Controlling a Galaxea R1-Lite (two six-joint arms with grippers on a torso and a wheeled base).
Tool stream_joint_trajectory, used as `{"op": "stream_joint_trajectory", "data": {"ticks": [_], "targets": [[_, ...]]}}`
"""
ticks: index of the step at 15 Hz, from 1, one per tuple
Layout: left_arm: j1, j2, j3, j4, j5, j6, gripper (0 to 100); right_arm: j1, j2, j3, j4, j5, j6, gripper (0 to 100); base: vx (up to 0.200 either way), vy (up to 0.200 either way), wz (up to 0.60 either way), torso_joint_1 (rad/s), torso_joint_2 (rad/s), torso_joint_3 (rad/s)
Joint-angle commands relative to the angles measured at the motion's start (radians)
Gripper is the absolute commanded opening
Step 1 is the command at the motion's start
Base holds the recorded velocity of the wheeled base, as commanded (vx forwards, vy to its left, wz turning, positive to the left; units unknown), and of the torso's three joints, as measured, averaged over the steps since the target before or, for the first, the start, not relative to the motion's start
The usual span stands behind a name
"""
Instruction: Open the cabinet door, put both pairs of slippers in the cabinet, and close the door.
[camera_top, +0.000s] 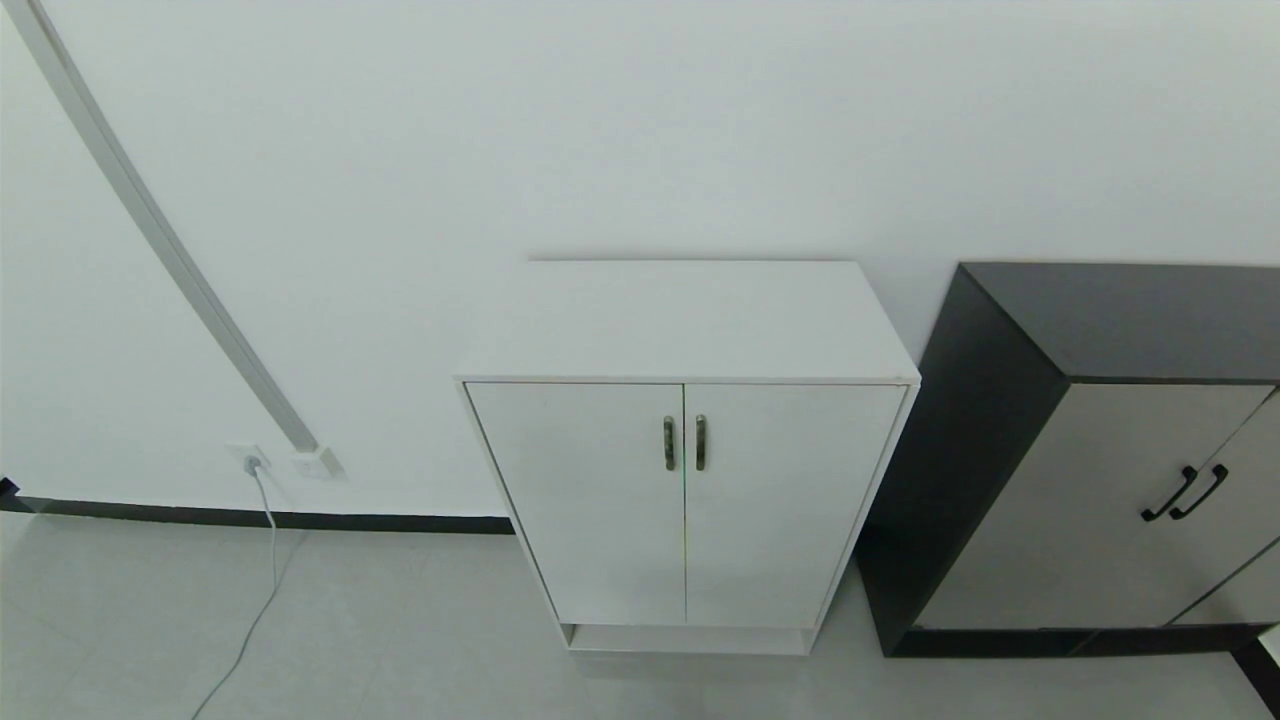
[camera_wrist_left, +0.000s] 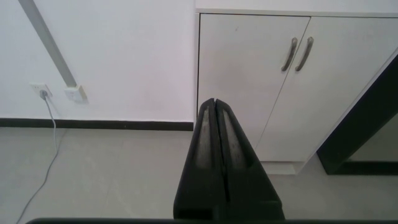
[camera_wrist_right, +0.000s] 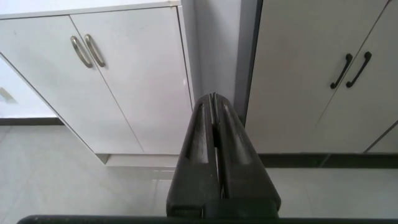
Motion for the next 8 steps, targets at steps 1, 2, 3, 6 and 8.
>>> {"op": "stream_joint_trajectory", "data": {"ticks": [1,2,3,6,8], "targets": [[0.000,0.001,0.000,0.000,-0.001,0.000,0,0.000,0.002,0.000,-0.001,0.001,0.000,0,0.000,0.000,0.00,0.000,0.00,0.000],[0.000,0.001,0.000,0.000,0.001,0.000,0,0.000,0.002,0.000,-0.001,0.001,0.000,0,0.000,0.000,0.00,0.000,0.00,0.000],[0.000,0.001,0.000,0.000,0.001,0.000,0,0.000,0.002,0.000,-0.001,0.001,-0.002,0,0.000,0.000,0.00,0.000,0.00,0.000],[0.000,0.001,0.000,0.000,-0.001,0.000,0,0.000,0.002,0.000,-0.001,0.001,-0.002,0,0.000,0.000,0.00,0.000,0.00,0.000],[0.000,0.001,0.000,0.000,0.001,0.000,0,0.000,0.002,0.000,-0.001,0.001,-0.003,0,0.000,0.000,0.00,0.000,0.00,0.000]]}}
